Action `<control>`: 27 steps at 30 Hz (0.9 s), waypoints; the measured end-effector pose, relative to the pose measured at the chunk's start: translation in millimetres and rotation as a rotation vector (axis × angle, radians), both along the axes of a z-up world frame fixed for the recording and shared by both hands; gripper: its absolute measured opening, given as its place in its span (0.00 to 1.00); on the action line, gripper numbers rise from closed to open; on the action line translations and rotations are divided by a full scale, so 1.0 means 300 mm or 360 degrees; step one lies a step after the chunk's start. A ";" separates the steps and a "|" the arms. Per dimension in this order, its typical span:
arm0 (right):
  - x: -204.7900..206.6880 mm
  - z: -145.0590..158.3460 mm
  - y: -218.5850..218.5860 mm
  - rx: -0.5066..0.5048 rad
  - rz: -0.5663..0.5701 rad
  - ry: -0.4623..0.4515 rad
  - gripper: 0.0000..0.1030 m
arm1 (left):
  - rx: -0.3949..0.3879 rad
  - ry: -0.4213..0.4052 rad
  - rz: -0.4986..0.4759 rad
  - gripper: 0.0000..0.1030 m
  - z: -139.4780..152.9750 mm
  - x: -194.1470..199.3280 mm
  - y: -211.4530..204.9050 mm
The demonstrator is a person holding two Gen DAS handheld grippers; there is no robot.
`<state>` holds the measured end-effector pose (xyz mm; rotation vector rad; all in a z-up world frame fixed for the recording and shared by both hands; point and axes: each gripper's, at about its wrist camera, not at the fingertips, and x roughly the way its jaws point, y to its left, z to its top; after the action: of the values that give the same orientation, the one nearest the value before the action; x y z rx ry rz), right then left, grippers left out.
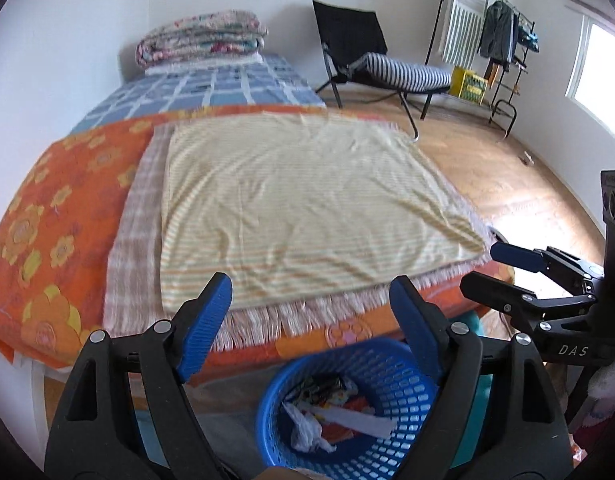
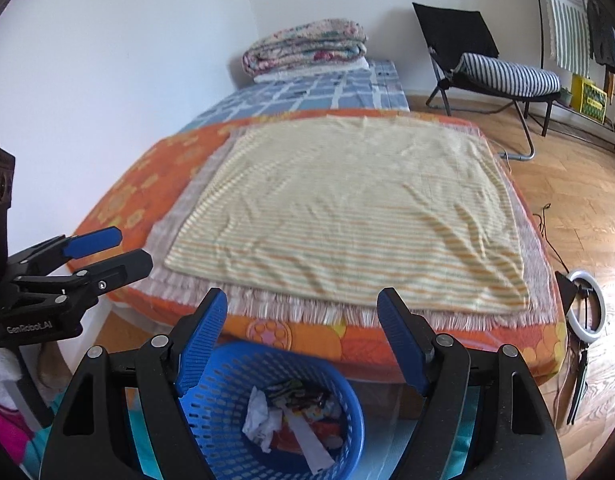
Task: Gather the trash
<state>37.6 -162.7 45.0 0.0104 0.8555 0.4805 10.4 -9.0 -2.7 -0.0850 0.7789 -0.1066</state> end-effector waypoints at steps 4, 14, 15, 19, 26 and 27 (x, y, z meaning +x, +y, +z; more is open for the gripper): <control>0.006 0.027 0.002 0.0002 0.0005 -0.0046 0.75 | -0.0022 -0.0060 0.0022 0.89 0.035 -0.004 0.012; 0.001 0.044 0.006 -0.0011 -0.0046 -0.0163 0.75 | -0.0048 -0.0116 0.0091 0.90 0.069 -0.014 0.045; 0.003 0.044 0.002 0.0000 -0.0054 -0.0160 0.77 | -0.0047 -0.0117 0.0098 0.90 0.070 -0.015 0.046; 0.010 0.035 -0.011 0.0048 -0.0078 -0.0137 0.77 | -0.0019 -0.0120 0.0131 0.90 0.075 -0.021 0.044; 0.021 0.019 0.002 0.0013 -0.0068 -0.0097 0.77 | -0.0012 -0.0146 0.0186 1.00 0.087 -0.029 0.051; 0.022 0.019 0.003 0.0011 -0.0070 -0.0093 0.77 | -0.0011 -0.0156 0.0198 1.00 0.089 -0.031 0.052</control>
<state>44.1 -161.8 50.6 0.0217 0.7948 0.4407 1.1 6.7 24.0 -0.1335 0.6738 0.0045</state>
